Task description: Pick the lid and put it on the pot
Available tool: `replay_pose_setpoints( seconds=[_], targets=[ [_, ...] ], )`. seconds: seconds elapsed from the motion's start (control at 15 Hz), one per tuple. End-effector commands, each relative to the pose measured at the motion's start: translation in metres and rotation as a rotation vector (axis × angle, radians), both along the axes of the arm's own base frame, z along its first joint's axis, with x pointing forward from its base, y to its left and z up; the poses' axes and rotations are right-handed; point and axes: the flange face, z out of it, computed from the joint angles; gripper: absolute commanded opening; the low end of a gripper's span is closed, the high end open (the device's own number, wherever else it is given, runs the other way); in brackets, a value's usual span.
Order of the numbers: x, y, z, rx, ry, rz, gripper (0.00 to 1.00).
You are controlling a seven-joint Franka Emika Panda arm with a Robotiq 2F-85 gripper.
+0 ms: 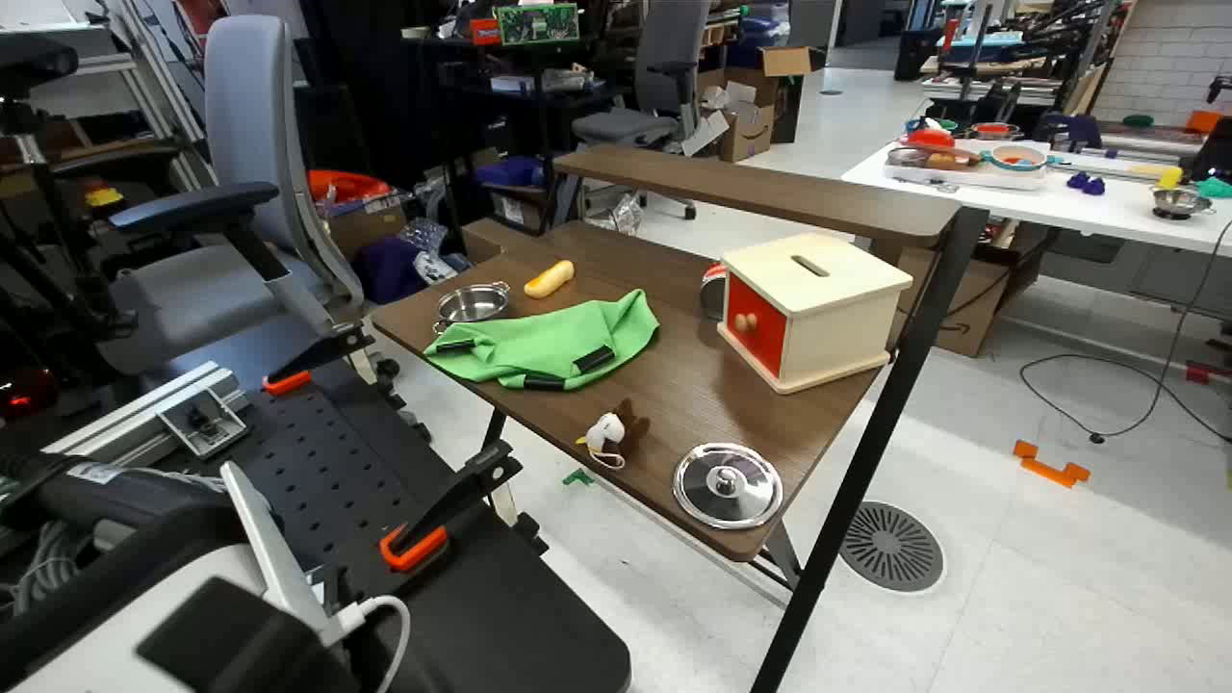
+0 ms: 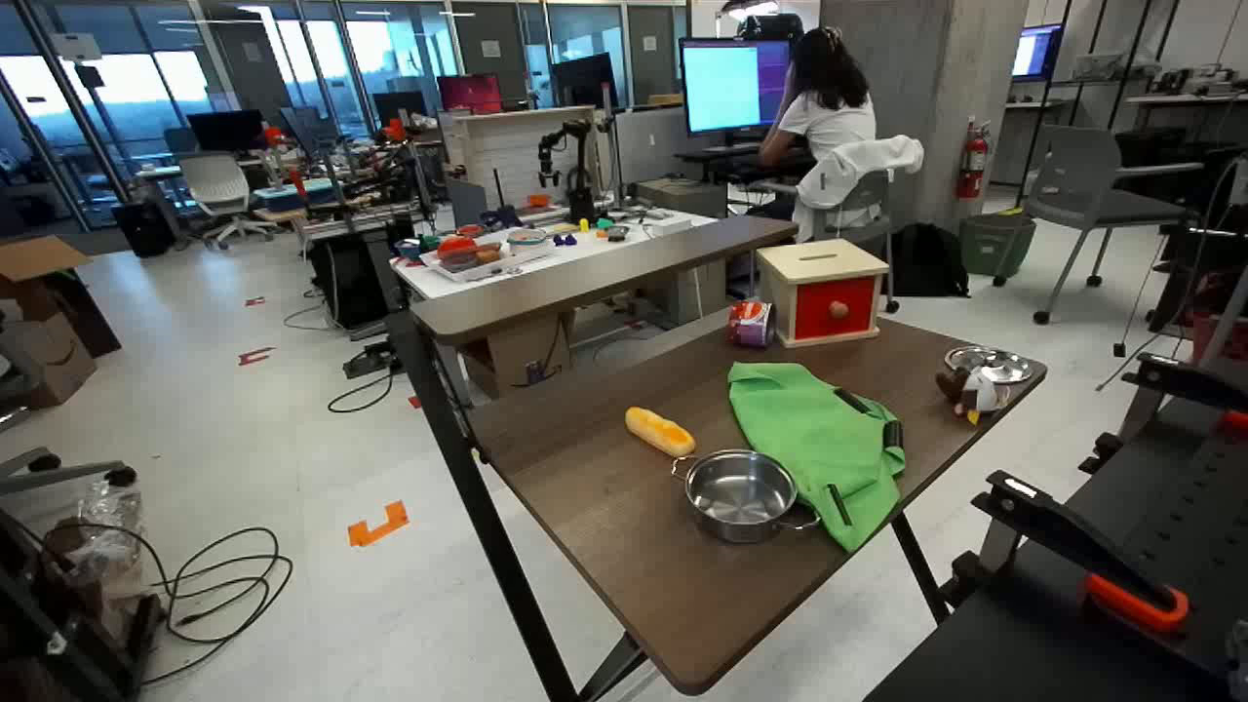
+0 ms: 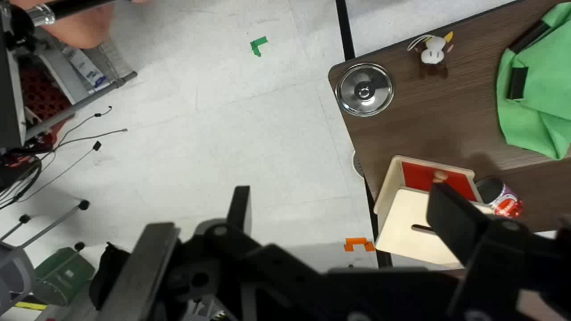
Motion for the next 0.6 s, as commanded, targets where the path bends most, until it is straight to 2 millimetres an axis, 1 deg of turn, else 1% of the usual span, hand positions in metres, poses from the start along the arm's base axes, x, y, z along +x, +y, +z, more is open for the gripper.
replay_pose_setpoints(
  seconds=[0.0, 0.47, 0.53],
  targets=[
    [0.0003, -0.0002, 0.0014, 0.000, 0.000, 0.000, 1.00],
    [0.0004, -0.0002, 0.0020, 0.000, -0.001, 0.000, 1.00],
    [0.0037, -0.0035, -0.0068, 0.022, 0.019, 0.005, 1.00]
  ],
)
